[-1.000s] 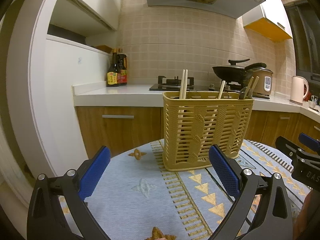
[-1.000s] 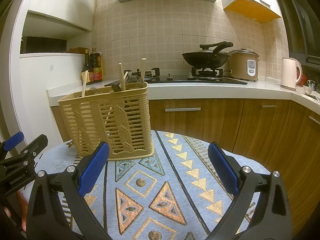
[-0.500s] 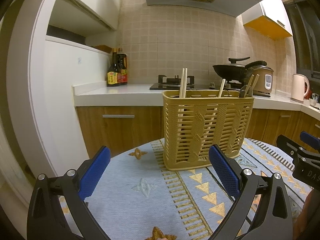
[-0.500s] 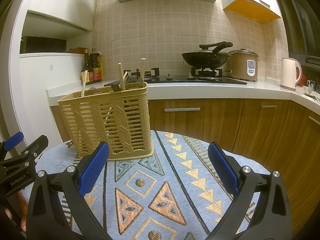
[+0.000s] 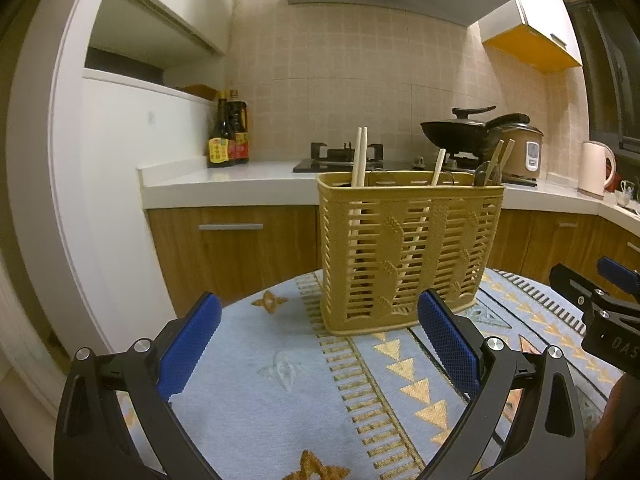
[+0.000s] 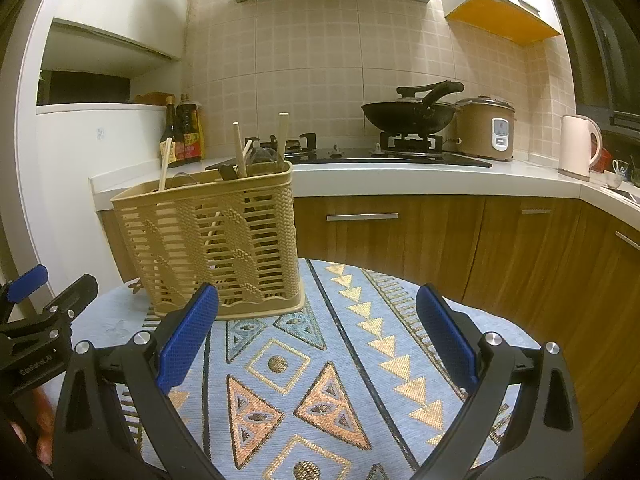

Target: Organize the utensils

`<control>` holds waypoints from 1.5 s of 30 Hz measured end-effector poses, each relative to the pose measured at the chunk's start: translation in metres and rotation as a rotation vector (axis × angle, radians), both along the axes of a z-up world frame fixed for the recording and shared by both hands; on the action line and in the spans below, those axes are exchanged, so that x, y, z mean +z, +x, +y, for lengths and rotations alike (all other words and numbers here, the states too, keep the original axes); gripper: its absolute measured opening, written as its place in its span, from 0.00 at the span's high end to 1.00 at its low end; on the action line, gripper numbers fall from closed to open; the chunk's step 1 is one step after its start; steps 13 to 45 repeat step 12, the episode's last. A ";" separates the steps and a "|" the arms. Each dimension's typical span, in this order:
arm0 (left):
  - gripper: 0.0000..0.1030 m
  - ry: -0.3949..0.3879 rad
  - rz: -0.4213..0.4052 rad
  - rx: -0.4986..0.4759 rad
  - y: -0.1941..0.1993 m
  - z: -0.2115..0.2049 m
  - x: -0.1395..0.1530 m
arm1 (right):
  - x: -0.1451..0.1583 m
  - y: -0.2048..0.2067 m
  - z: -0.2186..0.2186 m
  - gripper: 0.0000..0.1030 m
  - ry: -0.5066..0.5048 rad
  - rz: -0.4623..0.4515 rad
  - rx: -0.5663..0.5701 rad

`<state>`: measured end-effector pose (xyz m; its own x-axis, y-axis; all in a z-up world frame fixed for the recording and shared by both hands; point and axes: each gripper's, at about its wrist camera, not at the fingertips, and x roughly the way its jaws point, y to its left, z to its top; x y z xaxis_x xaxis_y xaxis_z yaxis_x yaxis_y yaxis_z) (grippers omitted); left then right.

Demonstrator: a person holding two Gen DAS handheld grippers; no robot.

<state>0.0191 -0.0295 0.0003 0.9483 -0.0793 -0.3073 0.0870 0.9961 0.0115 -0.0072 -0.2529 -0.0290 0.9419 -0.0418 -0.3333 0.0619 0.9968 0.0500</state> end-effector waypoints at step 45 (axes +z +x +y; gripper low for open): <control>0.07 -0.013 0.007 -0.005 0.000 0.003 -0.001 | -0.001 -0.002 0.000 0.08 0.001 0.000 -0.002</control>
